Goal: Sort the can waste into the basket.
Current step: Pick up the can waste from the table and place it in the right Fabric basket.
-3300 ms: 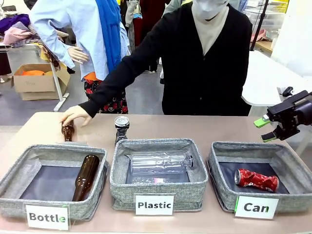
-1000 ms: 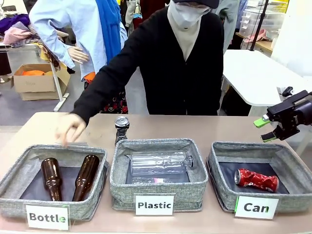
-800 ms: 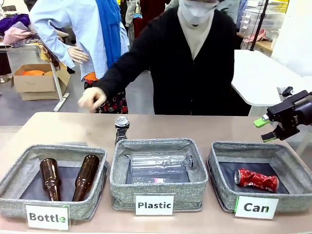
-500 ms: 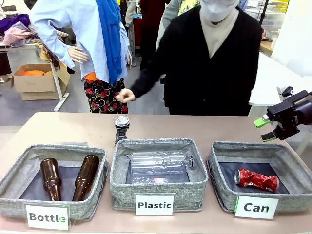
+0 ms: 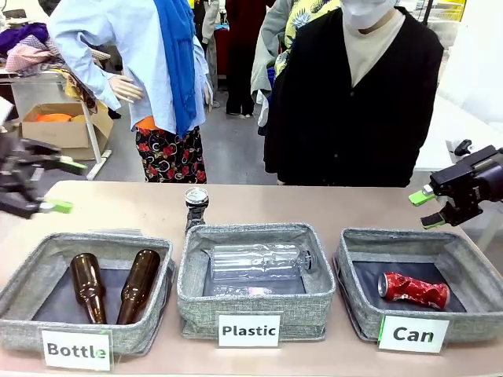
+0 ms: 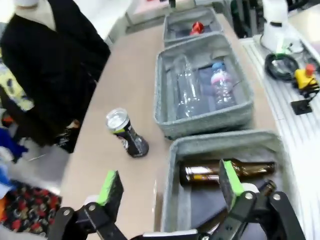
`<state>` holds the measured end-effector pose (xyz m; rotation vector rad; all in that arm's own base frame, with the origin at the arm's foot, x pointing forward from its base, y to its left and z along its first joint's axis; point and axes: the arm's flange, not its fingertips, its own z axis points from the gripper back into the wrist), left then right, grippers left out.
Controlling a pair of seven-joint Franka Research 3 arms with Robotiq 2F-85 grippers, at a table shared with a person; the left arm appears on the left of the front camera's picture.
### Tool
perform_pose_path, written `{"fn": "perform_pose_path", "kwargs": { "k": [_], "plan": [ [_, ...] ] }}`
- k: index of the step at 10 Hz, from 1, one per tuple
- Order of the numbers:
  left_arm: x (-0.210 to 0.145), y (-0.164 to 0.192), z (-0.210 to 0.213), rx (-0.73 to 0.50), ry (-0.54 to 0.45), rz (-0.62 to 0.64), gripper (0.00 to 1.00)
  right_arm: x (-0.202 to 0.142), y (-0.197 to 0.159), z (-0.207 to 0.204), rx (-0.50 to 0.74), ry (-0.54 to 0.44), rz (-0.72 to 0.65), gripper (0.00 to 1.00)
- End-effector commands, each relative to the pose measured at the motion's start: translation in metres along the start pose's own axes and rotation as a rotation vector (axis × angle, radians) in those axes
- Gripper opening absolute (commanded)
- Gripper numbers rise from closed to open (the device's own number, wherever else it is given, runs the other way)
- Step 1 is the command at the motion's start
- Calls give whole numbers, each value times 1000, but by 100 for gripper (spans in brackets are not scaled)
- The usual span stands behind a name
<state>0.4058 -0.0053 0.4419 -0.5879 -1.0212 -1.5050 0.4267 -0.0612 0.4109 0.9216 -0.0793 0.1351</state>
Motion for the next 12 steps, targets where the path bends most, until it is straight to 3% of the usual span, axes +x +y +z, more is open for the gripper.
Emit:
{"fn": "perform_pose_path", "kwargs": {
  "k": [1,3,5,6,7,8,9,12],
  "plan": [
    [-5,41,-43,-31,40,-30,100,-3,2,0,-15,-3,-14,100],
    [-12,65,-107,-101,116,-25,100,-3,2,0,-15,-3,-14,100],
    [-27,91,-132,-17,221,69,100,-3,2,0,-15,-3,-14,100],
    [-16,61,-123,-93,113,-24,100,-3,2,0,-15,-3,-14,100],
    [-16,61,-123,-93,113,-24,100,-3,2,0,-15,-3,-14,100],
    [-30,78,-140,-62,166,11,100,-3,2,0,-15,-3,-14,100],
    [-36,92,-154,-160,112,31,100,-3,2,0,-15,-3,-14,100],
    [-67,123,-175,-68,63,148,100,-3,2,0,-15,-3,-14,100]
  ]
}}
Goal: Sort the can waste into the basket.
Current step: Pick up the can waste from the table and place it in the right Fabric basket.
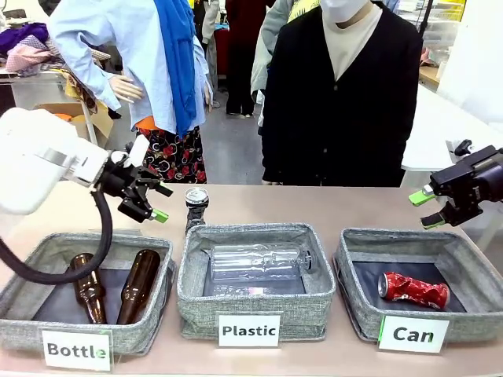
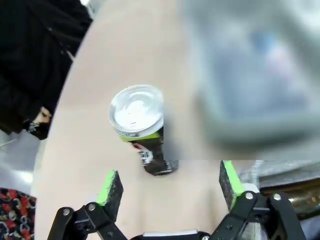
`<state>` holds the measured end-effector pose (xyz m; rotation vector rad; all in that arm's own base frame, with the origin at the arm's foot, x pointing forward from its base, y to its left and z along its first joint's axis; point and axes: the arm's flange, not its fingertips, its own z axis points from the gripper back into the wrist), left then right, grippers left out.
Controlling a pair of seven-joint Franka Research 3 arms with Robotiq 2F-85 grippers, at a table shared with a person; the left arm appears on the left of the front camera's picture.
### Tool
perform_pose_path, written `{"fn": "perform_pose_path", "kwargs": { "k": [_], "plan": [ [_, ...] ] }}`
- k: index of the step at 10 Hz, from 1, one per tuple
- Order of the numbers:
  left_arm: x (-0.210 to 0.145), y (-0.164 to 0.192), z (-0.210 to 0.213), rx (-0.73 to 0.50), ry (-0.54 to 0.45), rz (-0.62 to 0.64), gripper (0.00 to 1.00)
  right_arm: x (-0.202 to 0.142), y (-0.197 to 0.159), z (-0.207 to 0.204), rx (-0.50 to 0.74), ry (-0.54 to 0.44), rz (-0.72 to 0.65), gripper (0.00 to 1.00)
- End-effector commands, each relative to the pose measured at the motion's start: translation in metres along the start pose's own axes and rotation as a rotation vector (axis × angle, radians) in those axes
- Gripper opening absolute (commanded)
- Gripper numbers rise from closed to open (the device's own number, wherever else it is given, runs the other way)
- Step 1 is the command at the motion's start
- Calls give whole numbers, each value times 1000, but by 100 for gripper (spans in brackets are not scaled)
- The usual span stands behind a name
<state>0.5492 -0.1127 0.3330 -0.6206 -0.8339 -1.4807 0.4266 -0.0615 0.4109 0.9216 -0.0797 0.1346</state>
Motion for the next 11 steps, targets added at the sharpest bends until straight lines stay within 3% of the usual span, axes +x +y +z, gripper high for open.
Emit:
{"fn": "perform_pose_path", "kwargs": {
  "k": [1,5,11],
  "plan": [
    [-6,24,-13,7,-24,61,100,-3,2,0,-15,-3,-14,100],
    [-29,26,-38,-55,9,116,100,-3,2,0,-15,-3,-14,100],
    [-17,22,-69,-82,-50,107,100,-3,2,0,-15,-3,-14,100]
  ]
}}
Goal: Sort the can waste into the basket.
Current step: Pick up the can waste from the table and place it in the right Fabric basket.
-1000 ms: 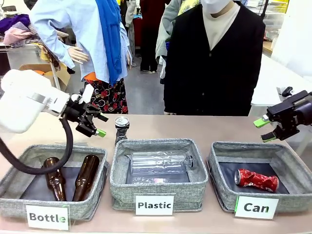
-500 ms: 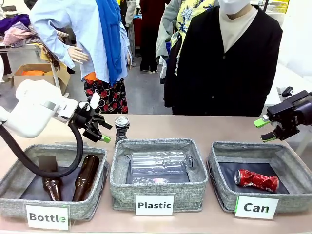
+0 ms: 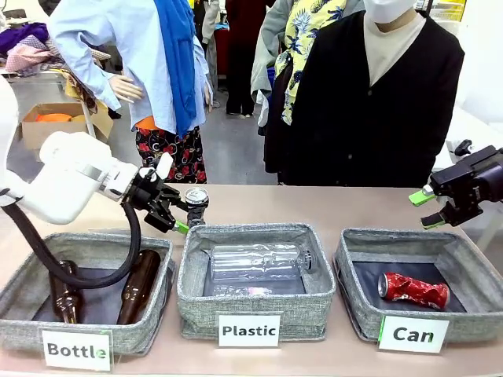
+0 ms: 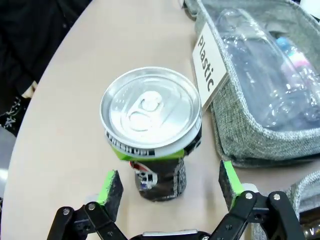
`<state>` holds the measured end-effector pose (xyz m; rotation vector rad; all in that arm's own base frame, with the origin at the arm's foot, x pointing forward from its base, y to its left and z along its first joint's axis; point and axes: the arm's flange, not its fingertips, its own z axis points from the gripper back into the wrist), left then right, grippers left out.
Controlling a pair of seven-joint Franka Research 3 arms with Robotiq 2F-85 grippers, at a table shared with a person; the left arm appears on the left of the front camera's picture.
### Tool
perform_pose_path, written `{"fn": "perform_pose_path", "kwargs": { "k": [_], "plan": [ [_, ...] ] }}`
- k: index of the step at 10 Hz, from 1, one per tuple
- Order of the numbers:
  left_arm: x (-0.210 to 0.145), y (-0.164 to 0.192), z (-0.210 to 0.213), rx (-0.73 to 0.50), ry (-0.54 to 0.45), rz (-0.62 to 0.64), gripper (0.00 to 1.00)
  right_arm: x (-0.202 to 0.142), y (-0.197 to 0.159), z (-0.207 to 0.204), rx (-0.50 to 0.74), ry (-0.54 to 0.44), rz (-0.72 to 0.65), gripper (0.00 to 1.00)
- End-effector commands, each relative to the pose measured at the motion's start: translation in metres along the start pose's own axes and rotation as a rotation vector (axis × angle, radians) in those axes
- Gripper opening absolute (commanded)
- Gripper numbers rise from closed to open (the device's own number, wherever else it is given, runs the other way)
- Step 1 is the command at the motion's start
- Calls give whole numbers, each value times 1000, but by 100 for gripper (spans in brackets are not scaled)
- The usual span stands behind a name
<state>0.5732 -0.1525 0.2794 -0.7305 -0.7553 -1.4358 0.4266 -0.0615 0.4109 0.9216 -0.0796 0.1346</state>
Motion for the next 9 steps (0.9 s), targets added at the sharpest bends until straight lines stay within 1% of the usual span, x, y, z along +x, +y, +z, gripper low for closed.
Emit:
{"fn": "perform_pose_path", "kwargs": {
  "k": [1,4,7,8,9],
  "plan": [
    [6,7,-4,-4,-29,11,100,-3,2,0,-15,-3,-14,100],
    [5,7,-10,-35,-75,22,100,-3,2,0,-15,-3,-14,100],
    [6,6,-15,-37,-90,2,100,-3,2,0,-15,-3,-14,100],
    [7,6,-16,-29,-102,-1,52,-3,2,0,-15,-3,-14,100],
    [7,6,-15,-30,-108,6,41,-3,2,0,-15,-3,-14,100]
  ]
}}
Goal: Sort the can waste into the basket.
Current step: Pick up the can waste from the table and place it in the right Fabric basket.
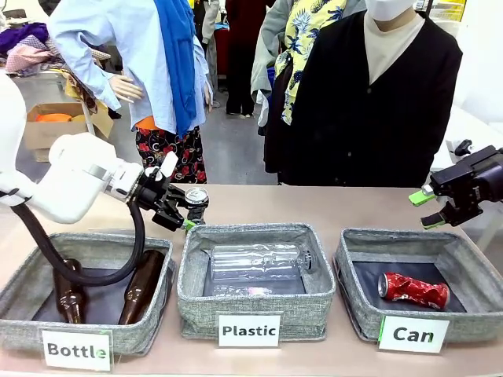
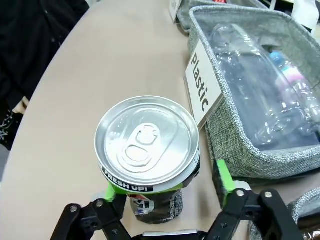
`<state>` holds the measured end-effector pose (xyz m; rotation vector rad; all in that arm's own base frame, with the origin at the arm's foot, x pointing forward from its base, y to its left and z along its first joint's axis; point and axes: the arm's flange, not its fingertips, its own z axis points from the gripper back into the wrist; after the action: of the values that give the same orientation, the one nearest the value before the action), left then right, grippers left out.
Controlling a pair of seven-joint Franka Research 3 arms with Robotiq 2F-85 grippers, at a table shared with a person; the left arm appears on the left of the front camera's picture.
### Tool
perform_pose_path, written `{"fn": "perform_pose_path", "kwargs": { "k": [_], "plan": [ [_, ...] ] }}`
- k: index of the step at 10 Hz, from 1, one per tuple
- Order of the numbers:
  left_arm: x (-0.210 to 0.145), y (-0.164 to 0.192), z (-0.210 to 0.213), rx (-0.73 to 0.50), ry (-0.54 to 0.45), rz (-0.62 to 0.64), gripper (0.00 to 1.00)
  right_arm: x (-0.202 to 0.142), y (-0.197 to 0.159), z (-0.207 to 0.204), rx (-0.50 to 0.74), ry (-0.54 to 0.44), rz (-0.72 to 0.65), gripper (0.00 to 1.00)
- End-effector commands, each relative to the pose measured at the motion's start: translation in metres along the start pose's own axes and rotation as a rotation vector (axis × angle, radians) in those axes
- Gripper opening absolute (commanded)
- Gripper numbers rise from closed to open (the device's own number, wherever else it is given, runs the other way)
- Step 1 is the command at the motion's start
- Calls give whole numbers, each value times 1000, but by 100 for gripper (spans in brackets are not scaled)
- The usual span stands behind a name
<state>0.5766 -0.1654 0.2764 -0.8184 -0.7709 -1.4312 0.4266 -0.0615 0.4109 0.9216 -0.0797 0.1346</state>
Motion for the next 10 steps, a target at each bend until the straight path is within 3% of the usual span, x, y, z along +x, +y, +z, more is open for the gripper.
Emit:
{"fn": "perform_pose_path", "kwargs": {
  "k": [1,3,4,6,8,10],
  "plan": [
    [1,3,-4,11,-44,4,0,-3,2,0,-15,-3,-14,100],
    [1,3,-4,15,-58,6,0,-3,2,0,-15,-3,-14,100],
    [2,2,-3,17,-65,-1,15,-3,2,0,-15,-3,-14,100],
    [5,1,1,31,-77,-9,0,-3,2,0,-15,-3,-14,100],
    [13,-1,22,75,-106,-31,0,-3,2,0,-15,-3,-14,100],
    [45,-14,70,112,-119,-73,0,-3,2,0,-15,-3,-14,100]
  ]
}}
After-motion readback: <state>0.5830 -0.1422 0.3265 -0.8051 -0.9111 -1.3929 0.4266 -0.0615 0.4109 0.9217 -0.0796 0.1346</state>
